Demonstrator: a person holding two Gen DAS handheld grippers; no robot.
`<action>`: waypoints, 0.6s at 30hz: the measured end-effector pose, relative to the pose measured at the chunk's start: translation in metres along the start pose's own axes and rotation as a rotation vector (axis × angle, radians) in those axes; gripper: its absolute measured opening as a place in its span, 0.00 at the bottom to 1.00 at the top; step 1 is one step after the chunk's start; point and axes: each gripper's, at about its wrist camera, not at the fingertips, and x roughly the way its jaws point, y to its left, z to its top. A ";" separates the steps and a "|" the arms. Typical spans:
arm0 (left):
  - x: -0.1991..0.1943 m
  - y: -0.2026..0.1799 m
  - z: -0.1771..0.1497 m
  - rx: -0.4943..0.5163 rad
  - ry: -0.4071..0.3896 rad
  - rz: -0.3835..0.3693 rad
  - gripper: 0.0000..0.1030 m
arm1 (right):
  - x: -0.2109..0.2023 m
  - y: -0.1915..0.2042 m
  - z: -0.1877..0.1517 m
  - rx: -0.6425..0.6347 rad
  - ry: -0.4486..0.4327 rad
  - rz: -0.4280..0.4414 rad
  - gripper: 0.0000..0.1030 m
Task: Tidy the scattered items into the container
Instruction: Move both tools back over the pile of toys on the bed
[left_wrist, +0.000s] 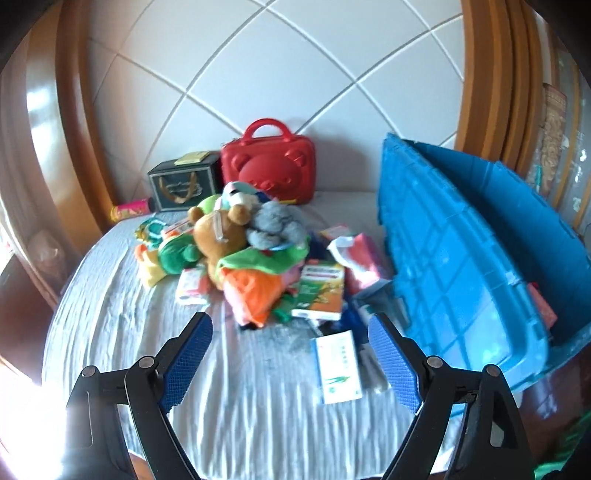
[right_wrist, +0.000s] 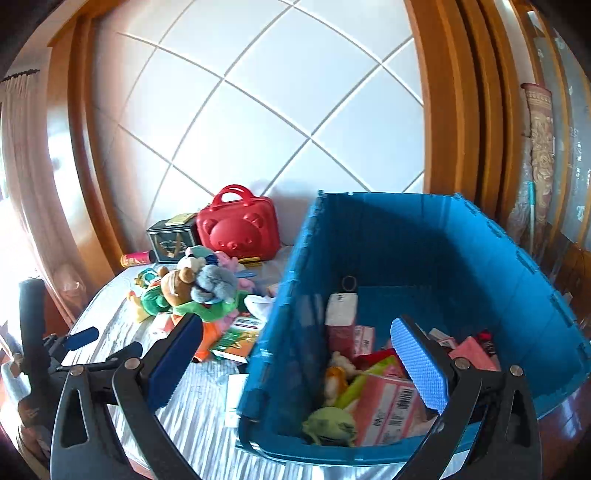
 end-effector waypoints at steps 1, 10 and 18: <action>0.007 0.019 -0.004 -0.007 0.018 0.019 0.85 | 0.008 0.017 -0.002 -0.004 0.000 0.018 1.00; 0.057 0.153 -0.024 -0.111 0.128 0.121 0.85 | 0.106 0.126 -0.028 -0.064 0.165 0.097 1.00; 0.116 0.189 -0.017 -0.180 0.183 0.170 0.85 | 0.210 0.146 -0.042 -0.083 0.299 0.130 1.00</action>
